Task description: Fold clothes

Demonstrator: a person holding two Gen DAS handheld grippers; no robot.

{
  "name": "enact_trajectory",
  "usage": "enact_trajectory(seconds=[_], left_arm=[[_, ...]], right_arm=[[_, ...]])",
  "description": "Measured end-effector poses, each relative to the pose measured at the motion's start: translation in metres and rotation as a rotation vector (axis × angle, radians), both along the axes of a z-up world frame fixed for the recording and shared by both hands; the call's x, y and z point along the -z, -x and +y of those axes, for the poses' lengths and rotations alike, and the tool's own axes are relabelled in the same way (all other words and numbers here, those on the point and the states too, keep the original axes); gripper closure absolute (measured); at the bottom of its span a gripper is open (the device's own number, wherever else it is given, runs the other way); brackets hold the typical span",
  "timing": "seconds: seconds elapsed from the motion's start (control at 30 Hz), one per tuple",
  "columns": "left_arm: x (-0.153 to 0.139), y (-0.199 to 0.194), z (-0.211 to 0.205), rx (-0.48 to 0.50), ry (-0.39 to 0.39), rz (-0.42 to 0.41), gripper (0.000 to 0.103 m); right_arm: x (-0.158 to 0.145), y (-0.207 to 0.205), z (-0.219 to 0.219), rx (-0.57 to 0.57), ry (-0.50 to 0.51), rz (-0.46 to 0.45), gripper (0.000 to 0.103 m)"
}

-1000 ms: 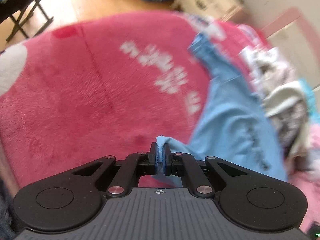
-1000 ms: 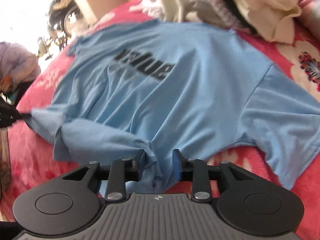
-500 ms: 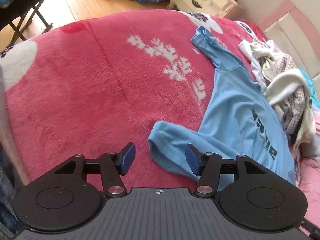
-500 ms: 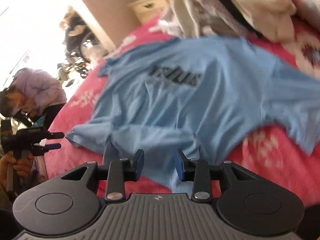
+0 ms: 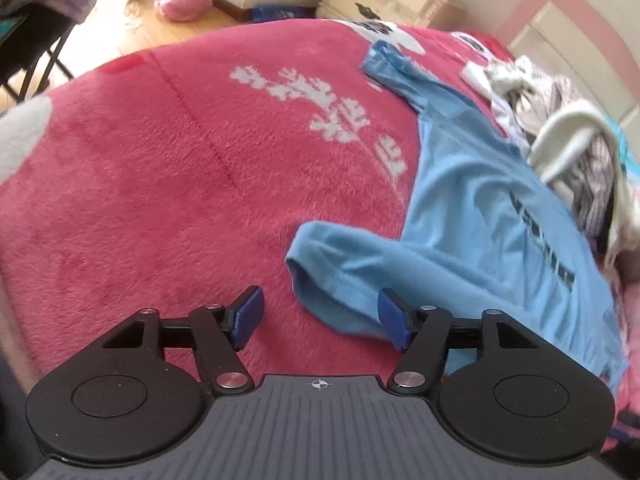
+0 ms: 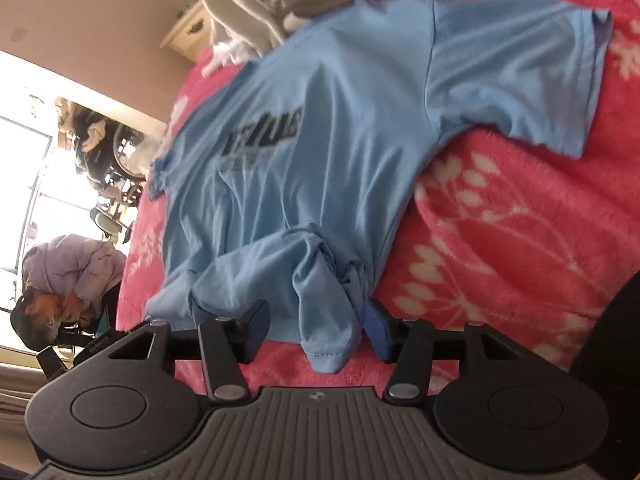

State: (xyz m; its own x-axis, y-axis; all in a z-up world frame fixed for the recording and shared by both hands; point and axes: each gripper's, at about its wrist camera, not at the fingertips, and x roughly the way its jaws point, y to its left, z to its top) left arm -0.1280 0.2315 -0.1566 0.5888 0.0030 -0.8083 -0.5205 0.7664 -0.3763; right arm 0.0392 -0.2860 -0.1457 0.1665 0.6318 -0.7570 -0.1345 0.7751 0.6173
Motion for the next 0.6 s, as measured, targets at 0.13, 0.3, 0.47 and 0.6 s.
enact_trajectory(seconds=[0.13, 0.3, 0.47, 0.6], left_arm=[[0.007, 0.003, 0.008, -0.061, 0.05, -0.049, 0.038], [0.014, 0.006, 0.007, -0.123, 0.064, -0.103, 0.039], [0.014, 0.009, -0.003, -0.118, 0.03, -0.134, 0.05], [0.018, 0.008, -0.006, -0.15, 0.005, -0.152, 0.066]], right_arm=[[0.013, -0.003, 0.005, 0.015, 0.009, 0.023, 0.048], [0.032, -0.002, 0.009, 0.025, -0.06, 0.1, 0.049], [0.031, 0.003, 0.008, 0.046, -0.024, 0.05, 0.05], [0.041, 0.007, 0.018, 0.006, -0.015, 0.038, 0.075]])
